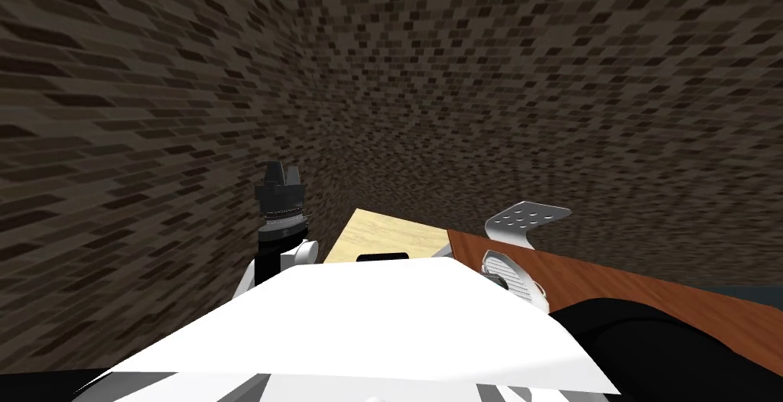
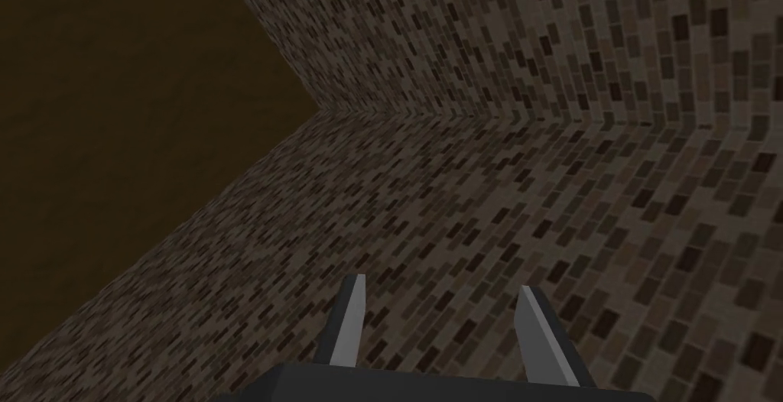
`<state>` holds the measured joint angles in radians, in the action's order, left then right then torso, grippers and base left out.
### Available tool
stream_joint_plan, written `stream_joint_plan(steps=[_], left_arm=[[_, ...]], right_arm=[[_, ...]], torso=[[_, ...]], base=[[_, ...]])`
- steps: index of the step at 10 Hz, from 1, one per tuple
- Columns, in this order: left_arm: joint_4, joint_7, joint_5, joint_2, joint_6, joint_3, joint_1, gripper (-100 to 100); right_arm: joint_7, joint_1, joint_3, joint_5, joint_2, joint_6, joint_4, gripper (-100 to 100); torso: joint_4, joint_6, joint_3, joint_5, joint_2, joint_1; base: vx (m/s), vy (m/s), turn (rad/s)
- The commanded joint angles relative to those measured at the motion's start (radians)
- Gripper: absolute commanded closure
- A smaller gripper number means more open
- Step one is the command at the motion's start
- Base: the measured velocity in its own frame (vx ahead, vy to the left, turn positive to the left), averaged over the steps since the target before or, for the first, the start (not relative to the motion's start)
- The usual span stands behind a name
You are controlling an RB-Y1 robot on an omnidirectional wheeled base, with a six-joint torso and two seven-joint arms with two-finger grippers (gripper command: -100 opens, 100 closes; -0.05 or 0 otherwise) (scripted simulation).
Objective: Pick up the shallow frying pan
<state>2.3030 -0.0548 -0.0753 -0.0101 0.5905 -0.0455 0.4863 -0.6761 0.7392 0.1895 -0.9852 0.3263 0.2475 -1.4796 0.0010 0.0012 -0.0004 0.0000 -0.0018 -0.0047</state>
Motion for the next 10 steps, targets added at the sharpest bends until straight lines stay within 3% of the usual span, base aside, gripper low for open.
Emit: stream_joint_plan(steps=[1,2,3,5,6,7,9,10], left_arm=[[0.0,0.0,0.0,0.0,0.0,0.0,0.0,0],[0.0,0.0,0.0,0.0,0.0,0.0,0.0,0],[0.0,0.0,0.0,0.0,0.0,0.0,0.0,0],[0.0,0.0,0.0,0.0,0.0,0.0,0.0,0],[0.0,0.0,0.0,0.0,0.0,0.0,0.0,0],[0.0,0.0,0.0,0.0,0.0,0.0,0.0,0],[0.0,0.0,0.0,0.0,0.0,0.0,0.0,0],[0.0,0.0,0.0,0.0,0.0,0.0,0.0,0]], right_arm=[[0.04,-0.036,0.02,-0.05,-0.02,-0.05,-0.003,100],[0.04,-0.036,0.02,-0.092,-0.02,-0.079,-0.003,100],[0.04,-0.036,0.02,-0.098,-0.02,-0.093,-0.003,100],[0.04,-0.036,0.02,-0.15,-0.02,-0.103,-0.003,100],[0.079,-0.068,0.036,-0.182,-0.036,-0.149,-0.01,100],[0.079,-0.068,0.036,-0.234,-0.036,-0.193,-0.01,100],[0.079,-0.068,0.036,-0.281,-0.036,-0.197,-0.01,100],[0.117,-0.1,0.053,-0.32,-0.052,-0.25,-0.017,100]], torso=[[0.0,0.0,0.0,0.0,0.0,0.0],[0.0,0.001,-0.002,0.0,-0.003,0.0],[-0.001,0.001,-0.003,0.0,-0.005,-0.001],[0.0,0.0,0.0,-0.001,0.0,-0.001],[0.001,-0.001,0.001,-0.002,0.001,-0.002],[0.0,0.0,-0.002,-0.002,-0.004,-0.003],[-0.001,0.0,-0.002,-0.001,-0.004,-0.002],[0.0,-0.002,0.0,-0.001,-0.001,-0.001]], base=[[0.079,-0.005,-0.331],[0.112,-0.019,-0.402],[0.065,-0.015,-0.283],[0.006,-0.003,-0.024],[0.088,-0.023,-0.337],[0.127,-0.016,-0.416],[0.043,0.006,-0.182],[0.085,-0.002,-0.371]])
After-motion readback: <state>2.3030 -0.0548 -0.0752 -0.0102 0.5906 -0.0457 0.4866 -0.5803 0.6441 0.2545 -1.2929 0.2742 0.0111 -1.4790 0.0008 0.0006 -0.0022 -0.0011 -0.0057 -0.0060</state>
